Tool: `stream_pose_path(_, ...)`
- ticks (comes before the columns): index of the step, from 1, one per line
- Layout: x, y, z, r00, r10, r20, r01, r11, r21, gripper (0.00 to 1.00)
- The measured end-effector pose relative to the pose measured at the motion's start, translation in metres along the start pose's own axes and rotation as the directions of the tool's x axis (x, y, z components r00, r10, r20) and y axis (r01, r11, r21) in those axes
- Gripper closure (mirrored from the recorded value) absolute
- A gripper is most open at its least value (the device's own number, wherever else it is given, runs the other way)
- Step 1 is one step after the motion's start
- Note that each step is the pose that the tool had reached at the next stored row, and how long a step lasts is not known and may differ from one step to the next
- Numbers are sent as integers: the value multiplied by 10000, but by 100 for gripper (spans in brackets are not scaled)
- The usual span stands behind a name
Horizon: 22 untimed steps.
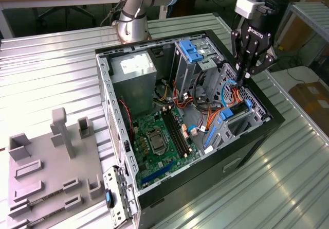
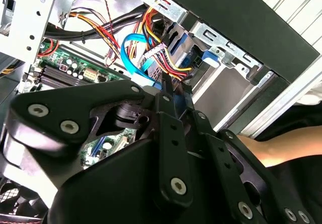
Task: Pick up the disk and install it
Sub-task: 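Insert the second disk wire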
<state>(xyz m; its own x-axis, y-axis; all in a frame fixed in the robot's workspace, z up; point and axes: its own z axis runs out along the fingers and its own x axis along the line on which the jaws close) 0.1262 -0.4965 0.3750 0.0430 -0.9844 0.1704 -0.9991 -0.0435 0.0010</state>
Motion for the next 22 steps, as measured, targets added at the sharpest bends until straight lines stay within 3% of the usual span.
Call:
stream_pose_path(13, 0, 0, 3, 10000, -2, -1, 2, 10000, 0, 77)
stream_pose_path(15, 0, 0, 5, 10000, -2, 0, 2, 10000, 1, 84)
stream_pose_path(22, -1, 0, 7, 10000, -2, -1, 2, 10000, 0, 84)
